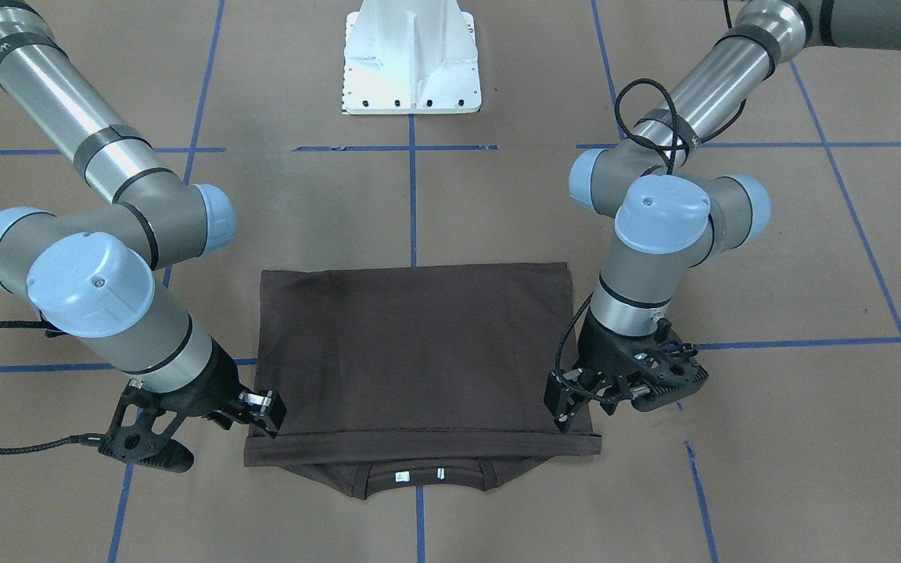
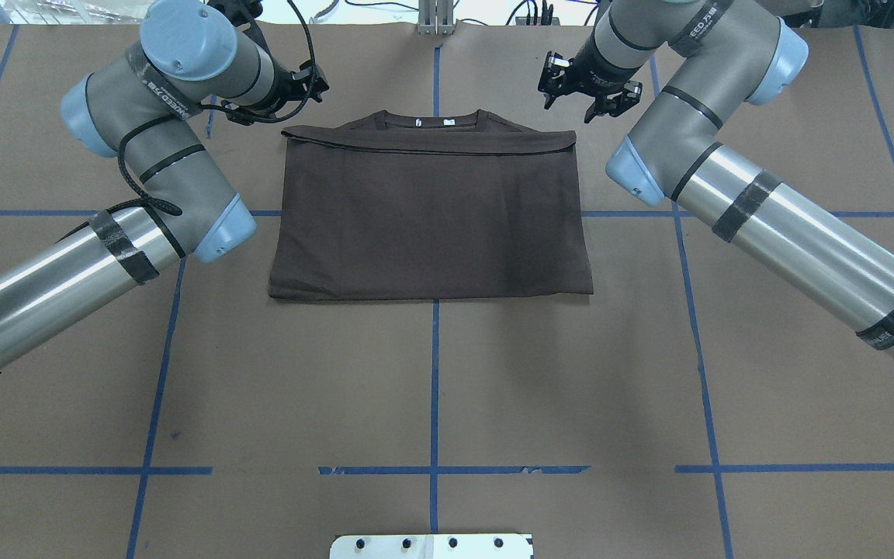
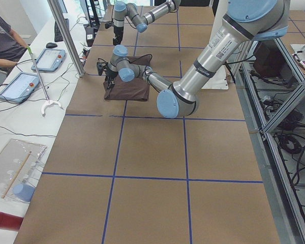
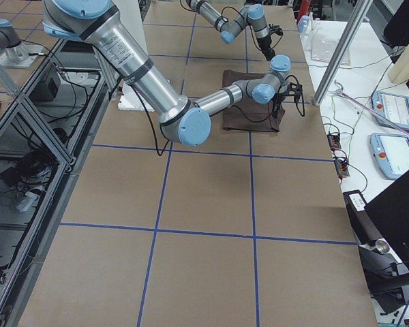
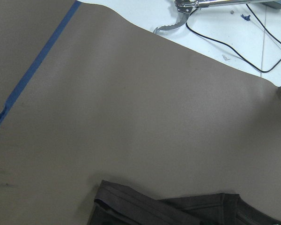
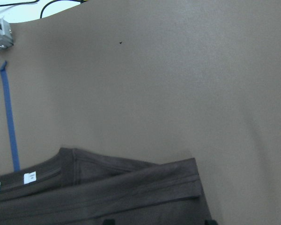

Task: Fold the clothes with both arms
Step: 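Move the right gripper to the folded shirt's side edge while the left gripper rises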

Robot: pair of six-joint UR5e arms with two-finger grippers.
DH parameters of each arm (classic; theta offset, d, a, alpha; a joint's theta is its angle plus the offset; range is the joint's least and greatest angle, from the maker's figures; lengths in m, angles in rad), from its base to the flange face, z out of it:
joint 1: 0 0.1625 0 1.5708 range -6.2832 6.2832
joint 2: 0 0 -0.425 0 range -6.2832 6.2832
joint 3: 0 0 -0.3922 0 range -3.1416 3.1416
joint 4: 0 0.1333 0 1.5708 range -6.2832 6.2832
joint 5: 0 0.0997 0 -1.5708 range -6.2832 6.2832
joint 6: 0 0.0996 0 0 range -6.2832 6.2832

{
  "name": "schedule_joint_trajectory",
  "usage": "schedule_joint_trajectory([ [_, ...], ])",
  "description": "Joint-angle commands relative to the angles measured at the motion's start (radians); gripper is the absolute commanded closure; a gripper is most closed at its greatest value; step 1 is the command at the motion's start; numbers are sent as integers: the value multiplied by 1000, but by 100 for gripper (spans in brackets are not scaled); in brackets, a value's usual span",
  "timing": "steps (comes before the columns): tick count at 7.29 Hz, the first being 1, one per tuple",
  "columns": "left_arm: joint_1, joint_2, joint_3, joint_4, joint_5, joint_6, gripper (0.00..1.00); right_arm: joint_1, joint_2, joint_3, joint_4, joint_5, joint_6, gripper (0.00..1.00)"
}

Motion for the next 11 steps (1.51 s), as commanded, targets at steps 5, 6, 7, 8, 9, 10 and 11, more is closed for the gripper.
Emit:
schedule_joint_trajectory([
  [5, 6, 64, -188, 98, -52, -4, 0, -218, -391, 443, -5, -85, 155, 0],
  [6, 6, 79, -243, 117, -53, -4, 0, -231, -395, 440, -7, -85, 155, 0],
  [7, 6, 82, -258, 128, -52, -1, 0, -247, -392, 440, -7, -85, 155, 0],
  [8, 6, 84, -259, 125, -50, 10, 0, -268, -382, 424, -7, -97, 152, 0],
  [9, 6, 84, -260, 124, -50, 10, 0, -276, -389, 418, -5, -107, 150, 1],
  [10, 6, 84, -268, 128, -50, 10, 0, -290, -389, 415, -7, -113, 153, 1],
  [11, 6, 87, -278, 128, -50, 10, 0, -291, -388, 412, -9, -113, 153, 9],
])
